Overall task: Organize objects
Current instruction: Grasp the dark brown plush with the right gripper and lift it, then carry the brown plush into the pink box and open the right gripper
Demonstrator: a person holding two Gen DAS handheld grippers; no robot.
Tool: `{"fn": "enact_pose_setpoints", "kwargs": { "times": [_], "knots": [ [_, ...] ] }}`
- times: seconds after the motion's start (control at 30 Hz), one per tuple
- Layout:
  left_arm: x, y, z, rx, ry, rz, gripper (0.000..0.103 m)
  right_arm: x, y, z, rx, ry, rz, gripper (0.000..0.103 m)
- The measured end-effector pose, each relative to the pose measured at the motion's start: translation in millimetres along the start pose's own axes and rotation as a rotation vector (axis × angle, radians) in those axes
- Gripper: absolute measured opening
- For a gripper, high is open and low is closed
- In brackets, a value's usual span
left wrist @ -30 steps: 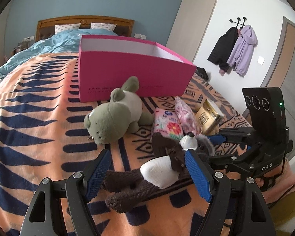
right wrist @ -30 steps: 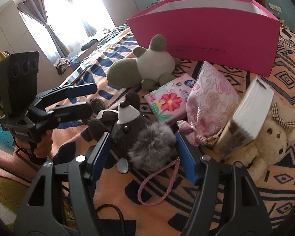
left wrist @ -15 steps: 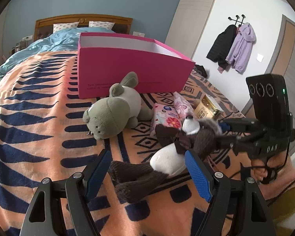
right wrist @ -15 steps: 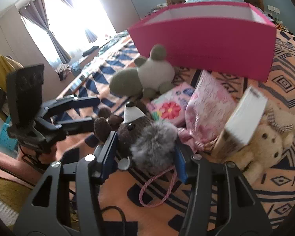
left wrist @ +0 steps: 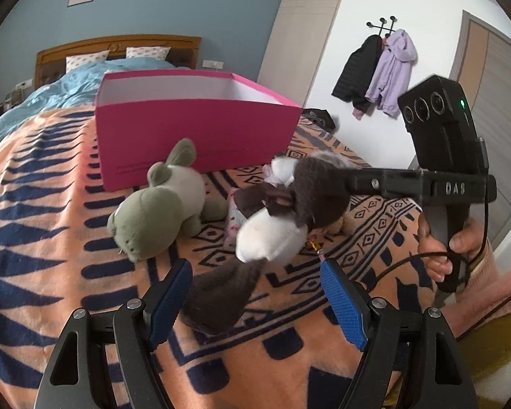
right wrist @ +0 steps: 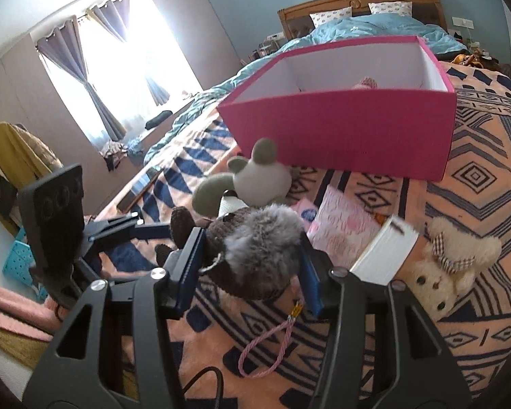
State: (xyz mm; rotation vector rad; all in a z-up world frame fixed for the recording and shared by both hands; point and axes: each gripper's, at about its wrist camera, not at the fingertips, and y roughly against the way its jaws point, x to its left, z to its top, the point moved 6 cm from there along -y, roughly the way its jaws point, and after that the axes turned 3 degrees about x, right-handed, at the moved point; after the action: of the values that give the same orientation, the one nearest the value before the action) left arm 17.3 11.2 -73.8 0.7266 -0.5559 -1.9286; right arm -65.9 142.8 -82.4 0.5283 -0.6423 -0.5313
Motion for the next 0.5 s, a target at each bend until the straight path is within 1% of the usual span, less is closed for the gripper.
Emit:
{"fn": "enact_pose_setpoints", "kwargs": {
  "times": [0.1,0.17,0.23,0.27,0.3,0.33,0.43,0.5],
  "knots": [
    [1,-2,7,-0.028,-0.015,0.057,0.078,1,3,10,-0.022,0.003,0.006,0.053],
    [3,-3,12,-0.039,-0.014,0.076,0.076,3,6,16,-0.040,0.003,0.019,0.053],
    [6,-4,16,-0.044,-0.007,0.079,0.065,5,8,23,-0.057,0.001,0.033,0.053],
    [7,-3,18,-0.051,-0.004,0.080,0.061,6,8,25,-0.064,0.004,0.035,0.053],
    [9,-1,22,-0.064,0.001,0.076,0.055,7,9,27,-0.073,0.008,0.034,0.053],
    [9,0,25,-0.070,0.001,0.074,0.051,8,10,30,-0.079,0.012,0.034,0.053],
    [10,4,33,-0.088,-0.013,0.084,0.045,10,11,38,-0.096,0.017,0.037,0.053],
    [10,7,41,-0.097,-0.030,0.096,0.043,11,12,45,-0.107,0.025,0.037,0.053]
  ]
}}
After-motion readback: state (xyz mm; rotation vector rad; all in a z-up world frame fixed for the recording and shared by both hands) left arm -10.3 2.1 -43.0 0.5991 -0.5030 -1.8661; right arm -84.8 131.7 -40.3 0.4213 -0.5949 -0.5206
